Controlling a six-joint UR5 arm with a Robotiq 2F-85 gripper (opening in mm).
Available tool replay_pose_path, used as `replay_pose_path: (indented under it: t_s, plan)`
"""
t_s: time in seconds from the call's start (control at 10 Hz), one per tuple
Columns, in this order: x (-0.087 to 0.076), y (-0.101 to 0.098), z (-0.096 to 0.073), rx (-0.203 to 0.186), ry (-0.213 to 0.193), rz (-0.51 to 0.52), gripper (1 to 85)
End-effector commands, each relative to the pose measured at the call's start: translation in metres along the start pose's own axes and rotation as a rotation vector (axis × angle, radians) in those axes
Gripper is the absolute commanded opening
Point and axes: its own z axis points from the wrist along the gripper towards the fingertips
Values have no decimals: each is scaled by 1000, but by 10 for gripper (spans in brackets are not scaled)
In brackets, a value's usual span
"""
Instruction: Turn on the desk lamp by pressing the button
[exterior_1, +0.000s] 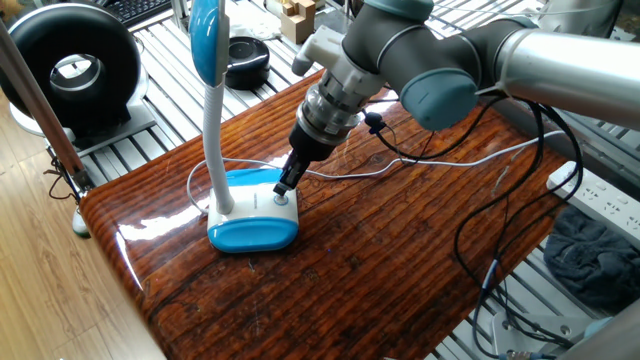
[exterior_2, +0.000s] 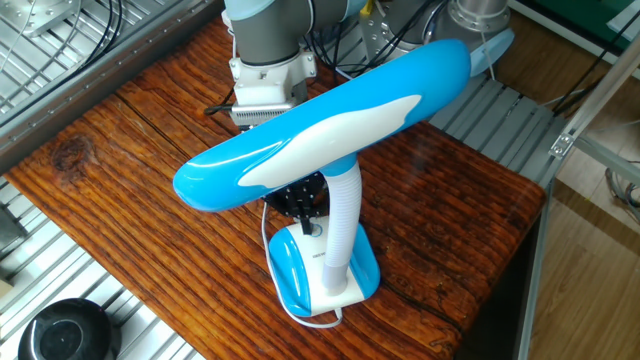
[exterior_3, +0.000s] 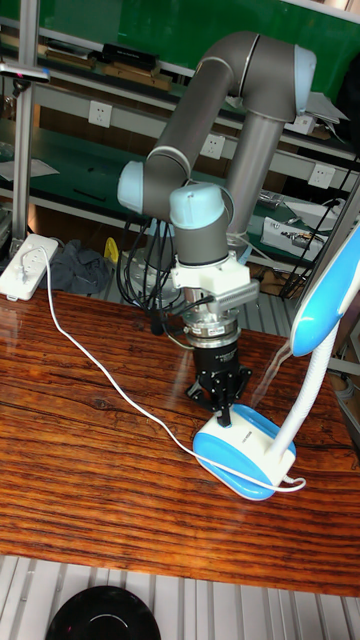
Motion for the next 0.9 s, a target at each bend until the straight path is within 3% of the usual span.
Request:
replay_pose_path:
  t_s: [0.0, 0.5, 0.8]
  plan:
    - [-3, -7, -2, 21, -11, 80, 10]
    - [3, 2, -13, -31, -59, 142, 10]
    - [-7, 14, -17, -66, -105, 189, 10]
